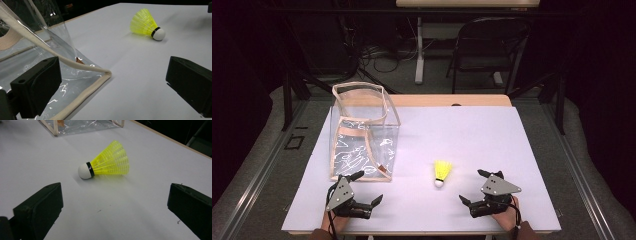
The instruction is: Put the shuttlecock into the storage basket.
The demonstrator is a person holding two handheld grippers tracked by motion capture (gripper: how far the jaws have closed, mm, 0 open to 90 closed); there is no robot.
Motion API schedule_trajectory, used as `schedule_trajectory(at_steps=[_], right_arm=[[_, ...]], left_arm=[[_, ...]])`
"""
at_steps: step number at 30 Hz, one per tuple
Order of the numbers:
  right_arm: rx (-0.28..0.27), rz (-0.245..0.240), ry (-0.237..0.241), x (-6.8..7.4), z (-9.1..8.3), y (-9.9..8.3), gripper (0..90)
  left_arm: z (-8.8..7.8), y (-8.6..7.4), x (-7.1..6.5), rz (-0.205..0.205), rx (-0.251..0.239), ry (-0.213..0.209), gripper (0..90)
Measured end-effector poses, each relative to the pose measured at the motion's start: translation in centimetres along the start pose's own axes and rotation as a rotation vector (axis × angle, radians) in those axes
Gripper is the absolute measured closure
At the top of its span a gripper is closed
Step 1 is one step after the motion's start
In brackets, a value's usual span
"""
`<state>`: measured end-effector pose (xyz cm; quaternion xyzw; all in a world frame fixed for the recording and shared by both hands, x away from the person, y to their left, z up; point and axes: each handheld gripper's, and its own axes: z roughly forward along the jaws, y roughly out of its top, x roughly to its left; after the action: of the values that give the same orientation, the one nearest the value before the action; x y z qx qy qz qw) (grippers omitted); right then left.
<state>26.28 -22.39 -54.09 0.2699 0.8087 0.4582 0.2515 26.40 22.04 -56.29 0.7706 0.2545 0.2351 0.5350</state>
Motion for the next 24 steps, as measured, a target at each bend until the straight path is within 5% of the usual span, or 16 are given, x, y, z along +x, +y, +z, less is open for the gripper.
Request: schedule_trajectory(at_steps=[24], right_arm=[[0.043, -0.010, 0.052, 0.2, 1.5, 1.2, 0.0]], left_arm=[[0.1, 0.0, 0.0, 0.008, 0.006, 0.000, 0.0]])
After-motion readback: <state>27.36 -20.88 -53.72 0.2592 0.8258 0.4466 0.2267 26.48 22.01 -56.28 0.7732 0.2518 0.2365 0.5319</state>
